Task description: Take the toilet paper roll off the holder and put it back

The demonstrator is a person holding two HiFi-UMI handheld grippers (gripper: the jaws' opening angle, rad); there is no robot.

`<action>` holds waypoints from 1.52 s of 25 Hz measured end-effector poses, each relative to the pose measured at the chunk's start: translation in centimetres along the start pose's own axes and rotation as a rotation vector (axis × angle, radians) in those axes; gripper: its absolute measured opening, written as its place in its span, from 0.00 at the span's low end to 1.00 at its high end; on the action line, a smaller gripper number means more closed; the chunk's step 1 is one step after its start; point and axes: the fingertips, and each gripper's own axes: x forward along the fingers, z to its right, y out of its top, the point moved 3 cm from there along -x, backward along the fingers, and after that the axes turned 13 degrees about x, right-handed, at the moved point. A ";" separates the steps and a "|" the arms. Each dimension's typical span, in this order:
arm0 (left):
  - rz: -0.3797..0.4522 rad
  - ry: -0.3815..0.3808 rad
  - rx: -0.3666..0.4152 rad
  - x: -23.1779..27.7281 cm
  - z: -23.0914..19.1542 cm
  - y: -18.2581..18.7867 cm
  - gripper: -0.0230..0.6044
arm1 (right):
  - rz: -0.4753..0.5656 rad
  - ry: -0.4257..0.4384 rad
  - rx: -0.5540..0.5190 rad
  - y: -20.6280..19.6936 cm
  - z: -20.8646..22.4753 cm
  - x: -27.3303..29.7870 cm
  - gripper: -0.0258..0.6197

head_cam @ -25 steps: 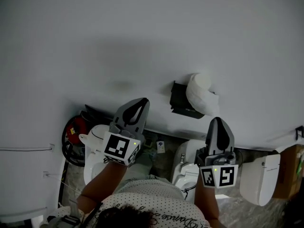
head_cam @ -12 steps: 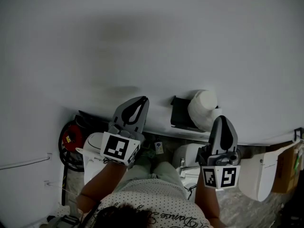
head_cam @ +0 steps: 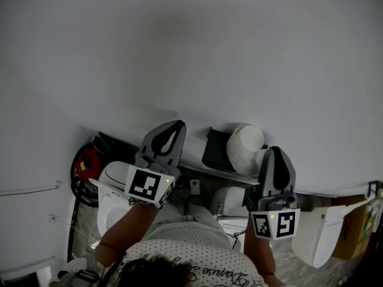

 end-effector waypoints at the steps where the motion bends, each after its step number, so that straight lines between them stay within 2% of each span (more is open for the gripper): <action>1: -0.002 0.006 -0.002 0.1 -0.2 0.0 0.07 | -0.006 0.000 0.010 -0.1 0.1 0.2 0.10; 3: -0.009 0.013 -0.005 0.3 -0.3 -0.1 0.07 | -0.022 0.006 0.042 -0.4 0.4 0.6 0.16; 5: -0.015 0.013 -0.009 0.4 -0.3 -0.2 0.07 | -0.035 0.020 0.069 -0.6 0.4 0.9 0.27; 10: -0.025 0.014 0.000 -0.1 -0.7 -0.9 0.07 | -0.074 0.064 0.066 -1.3 -0.9 1.9 0.43; 14: -0.025 0.021 -0.006 0.0 -0.9 -1.0 0.07 | -0.138 0.095 0.060 -2.3 -1.6 2.7 0.50; 21: -0.032 0.012 -0.004 0.2 -0.8 -0.9 0.07 | -0.212 0.089 0.031 -3.6 -1.7 3.0 0.63; 27: -0.029 0.000 -0.004 0.3 -0.4 -0.9 0.07 | -0.246 0.091 0.014 -4.1 -2.0 3.2 0.70; 38: -0.034 -0.016 0.002 0.4 0.1 -0.8 0.07 | -0.323 0.083 -0.024 -5.3 -2.1 3.4 0.70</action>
